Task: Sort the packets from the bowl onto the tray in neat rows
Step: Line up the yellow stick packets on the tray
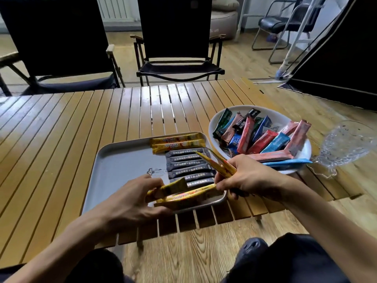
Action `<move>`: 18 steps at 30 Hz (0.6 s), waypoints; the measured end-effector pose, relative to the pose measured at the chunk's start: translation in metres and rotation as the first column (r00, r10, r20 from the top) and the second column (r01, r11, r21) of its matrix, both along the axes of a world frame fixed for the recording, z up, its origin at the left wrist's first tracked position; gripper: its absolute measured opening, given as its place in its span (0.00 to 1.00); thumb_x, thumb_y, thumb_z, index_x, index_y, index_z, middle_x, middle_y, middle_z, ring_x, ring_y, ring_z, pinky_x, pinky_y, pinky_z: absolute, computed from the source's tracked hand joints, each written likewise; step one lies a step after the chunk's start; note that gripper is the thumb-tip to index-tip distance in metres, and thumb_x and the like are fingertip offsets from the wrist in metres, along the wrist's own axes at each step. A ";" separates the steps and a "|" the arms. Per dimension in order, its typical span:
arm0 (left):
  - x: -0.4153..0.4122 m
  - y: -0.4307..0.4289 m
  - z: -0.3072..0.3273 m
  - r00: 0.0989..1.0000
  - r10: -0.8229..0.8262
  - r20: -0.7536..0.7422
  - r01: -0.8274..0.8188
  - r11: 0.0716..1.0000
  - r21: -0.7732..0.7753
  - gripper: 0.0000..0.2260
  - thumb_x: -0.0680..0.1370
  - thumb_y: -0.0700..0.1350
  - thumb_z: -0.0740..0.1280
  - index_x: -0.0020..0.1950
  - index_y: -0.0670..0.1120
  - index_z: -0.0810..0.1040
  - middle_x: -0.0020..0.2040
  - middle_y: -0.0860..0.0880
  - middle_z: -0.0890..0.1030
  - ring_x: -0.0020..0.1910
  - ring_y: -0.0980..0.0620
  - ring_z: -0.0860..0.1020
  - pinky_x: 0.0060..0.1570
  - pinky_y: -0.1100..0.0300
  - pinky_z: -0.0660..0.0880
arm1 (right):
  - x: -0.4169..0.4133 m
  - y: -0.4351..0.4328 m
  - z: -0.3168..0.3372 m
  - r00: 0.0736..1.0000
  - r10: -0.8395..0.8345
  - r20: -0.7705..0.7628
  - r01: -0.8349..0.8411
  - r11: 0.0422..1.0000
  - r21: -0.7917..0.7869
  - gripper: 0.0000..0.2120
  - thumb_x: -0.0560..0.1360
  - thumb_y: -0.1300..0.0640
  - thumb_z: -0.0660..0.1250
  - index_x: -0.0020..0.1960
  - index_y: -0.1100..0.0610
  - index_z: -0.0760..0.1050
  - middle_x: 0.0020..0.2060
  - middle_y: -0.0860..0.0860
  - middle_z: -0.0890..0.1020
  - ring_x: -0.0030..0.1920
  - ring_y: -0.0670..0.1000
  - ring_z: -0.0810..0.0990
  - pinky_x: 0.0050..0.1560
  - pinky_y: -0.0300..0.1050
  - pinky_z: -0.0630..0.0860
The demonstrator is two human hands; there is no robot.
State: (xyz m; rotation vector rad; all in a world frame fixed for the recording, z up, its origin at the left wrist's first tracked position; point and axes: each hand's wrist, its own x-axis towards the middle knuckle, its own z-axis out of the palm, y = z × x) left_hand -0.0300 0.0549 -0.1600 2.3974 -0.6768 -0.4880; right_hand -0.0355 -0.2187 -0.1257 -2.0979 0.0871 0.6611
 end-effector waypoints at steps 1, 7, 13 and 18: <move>0.000 -0.001 -0.001 1.000 -0.003 0.005 0.003 1.000 0.001 0.11 0.72 0.54 0.71 0.51 0.56 0.75 0.51 0.56 0.75 0.50 0.59 0.74 0.48 0.63 0.74 | 0.000 0.000 -0.001 1.000 0.012 0.009 -0.012 1.000 -0.014 0.04 0.73 0.64 0.72 0.48 0.62 0.81 0.34 0.54 0.83 0.28 0.49 0.80 0.27 0.37 0.75; 0.001 -0.003 -0.009 0.995 0.014 0.102 -0.017 1.000 0.025 0.05 0.74 0.50 0.69 0.45 0.54 0.74 0.45 0.58 0.77 0.45 0.59 0.74 0.42 0.64 0.73 | -0.001 0.002 -0.006 0.982 0.105 0.158 -0.078 0.982 -0.171 0.01 0.70 0.59 0.76 0.41 0.56 0.84 0.37 0.50 0.85 0.38 0.45 0.83 0.42 0.38 0.76; 0.000 -0.008 -0.002 0.998 0.008 0.069 -0.007 1.000 -0.016 0.08 0.74 0.53 0.68 0.46 0.50 0.76 0.45 0.55 0.78 0.45 0.58 0.75 0.42 0.62 0.74 | -0.001 0.007 -0.009 0.971 0.171 0.164 -0.117 0.948 -0.296 0.05 0.69 0.54 0.77 0.40 0.53 0.83 0.35 0.48 0.83 0.38 0.44 0.82 0.39 0.34 0.73; 0.000 -0.014 0.002 0.991 -0.015 0.131 0.007 0.998 0.061 0.03 0.76 0.51 0.66 0.47 0.53 0.73 0.44 0.57 0.75 0.44 0.57 0.74 0.39 0.68 0.70 | -0.002 0.002 -0.005 0.975 0.117 0.189 -0.074 0.972 -0.223 0.03 0.71 0.56 0.75 0.41 0.54 0.83 0.38 0.50 0.84 0.43 0.45 0.82 0.45 0.39 0.73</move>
